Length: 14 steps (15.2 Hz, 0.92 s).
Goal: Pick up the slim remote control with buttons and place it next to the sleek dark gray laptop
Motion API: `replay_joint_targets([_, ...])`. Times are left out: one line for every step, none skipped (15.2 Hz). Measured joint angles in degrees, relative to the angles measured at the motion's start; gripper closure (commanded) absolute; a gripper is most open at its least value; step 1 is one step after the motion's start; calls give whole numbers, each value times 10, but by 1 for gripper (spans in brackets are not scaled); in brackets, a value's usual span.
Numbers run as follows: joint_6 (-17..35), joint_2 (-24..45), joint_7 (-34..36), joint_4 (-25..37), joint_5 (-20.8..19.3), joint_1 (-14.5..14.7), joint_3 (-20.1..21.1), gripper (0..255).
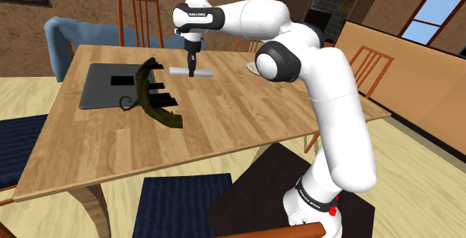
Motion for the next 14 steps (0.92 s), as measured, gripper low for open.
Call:
replay_joint_targets([5,3,-1,-1,1,-1,1,255])
replay_joint_targets([14,2,-2,-13,2,2,1,255])
replay_joint_targets([19,7,-2,-13,3,1,2,255])
replay_joint_targets([25,9,-4,-17,4,0,3,255])
replay_joint_targets([33,11,-5,-23,5,1,3,255])
replay_joint_targets([39,12,-5,-29,6,2,4,255])
replay_joint_targets([44,15,-6,-31,7,2,5,255])
replay_joint_targets([51,17,-7,-36,9,3,6,255])
replay_joint_targets([56,22,-7,-36,10,2,7,255])
replay_joint_targets([61,25,-9,-39,11,1,8,255])
replay_joint_targets([65,24,-9,-44,12,2,8,255])
replay_joint_targets([67,24,-9,-46,12,3,8,255])
replay_joint_targets([68,25,-9,-46,12,3,8,255])
replay_joint_targets([68,25,-9,-46,12,3,8,255])
